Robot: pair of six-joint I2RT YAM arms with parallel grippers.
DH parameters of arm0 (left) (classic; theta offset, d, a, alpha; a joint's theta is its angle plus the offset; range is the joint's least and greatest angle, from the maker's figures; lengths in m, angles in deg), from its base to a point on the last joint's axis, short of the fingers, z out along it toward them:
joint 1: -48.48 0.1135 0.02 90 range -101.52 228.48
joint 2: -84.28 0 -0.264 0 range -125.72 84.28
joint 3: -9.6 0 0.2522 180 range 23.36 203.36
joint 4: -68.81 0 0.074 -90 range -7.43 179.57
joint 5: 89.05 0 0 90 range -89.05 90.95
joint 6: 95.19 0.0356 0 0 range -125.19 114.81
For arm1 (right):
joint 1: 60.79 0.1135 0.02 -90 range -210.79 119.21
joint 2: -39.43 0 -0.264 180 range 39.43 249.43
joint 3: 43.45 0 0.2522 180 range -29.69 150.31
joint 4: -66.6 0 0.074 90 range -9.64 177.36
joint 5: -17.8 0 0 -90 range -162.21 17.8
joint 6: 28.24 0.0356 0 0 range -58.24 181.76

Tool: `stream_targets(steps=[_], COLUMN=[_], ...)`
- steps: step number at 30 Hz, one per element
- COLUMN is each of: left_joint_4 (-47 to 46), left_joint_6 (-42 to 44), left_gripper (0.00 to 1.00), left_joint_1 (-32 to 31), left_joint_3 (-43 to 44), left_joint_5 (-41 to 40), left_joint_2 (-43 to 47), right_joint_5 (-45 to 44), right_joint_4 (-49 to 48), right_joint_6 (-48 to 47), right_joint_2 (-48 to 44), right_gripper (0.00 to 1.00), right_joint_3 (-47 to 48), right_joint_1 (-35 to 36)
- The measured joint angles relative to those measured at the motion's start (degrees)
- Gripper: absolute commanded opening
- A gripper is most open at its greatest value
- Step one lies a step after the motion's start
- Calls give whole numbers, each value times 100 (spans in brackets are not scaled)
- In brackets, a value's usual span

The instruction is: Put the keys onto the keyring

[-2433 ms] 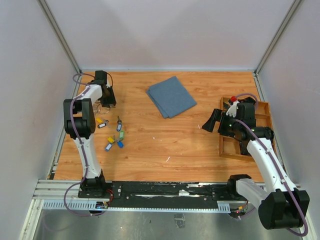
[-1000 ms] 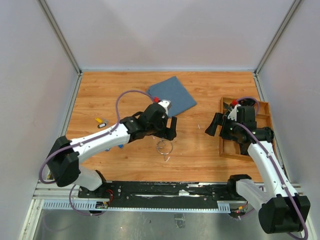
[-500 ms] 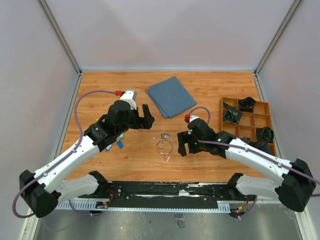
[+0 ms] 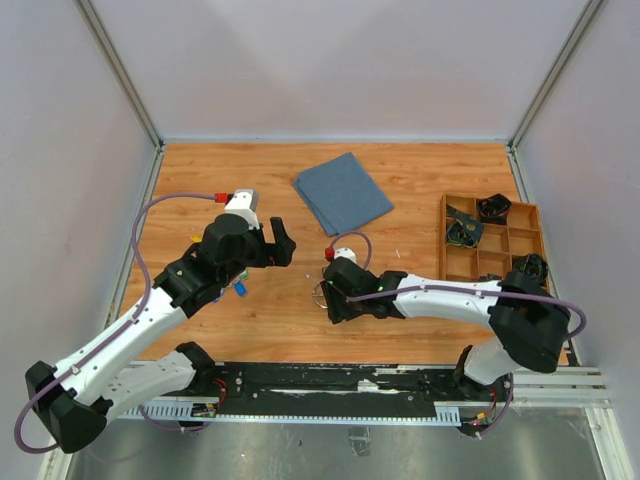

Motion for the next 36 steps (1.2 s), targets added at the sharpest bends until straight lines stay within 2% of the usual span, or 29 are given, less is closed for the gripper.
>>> stream_targets(steps=[11,23,31,36], left_joint_4=[66,81,70,66], left_joint_6=[0,2,7,52], left_gripper=[97,95,96,97], left_joint_1=[0,0,0,0], left_joint_3=[-24,-68,-72,-37], left_joint_5=[-42,-63,-55,90], left_joint_2=[162,164,164,168], right_joint_5=[0,-52,-240,-505], right_joint_4=[-201,33,177,487], right_joint_6=[192,286,59,-914], right_joint_2=[820,949,708,-245], right_gripper=[32,1,1,0], right_joint_3=[382,511,479,463], right_joint_1=[254,271,271,271])
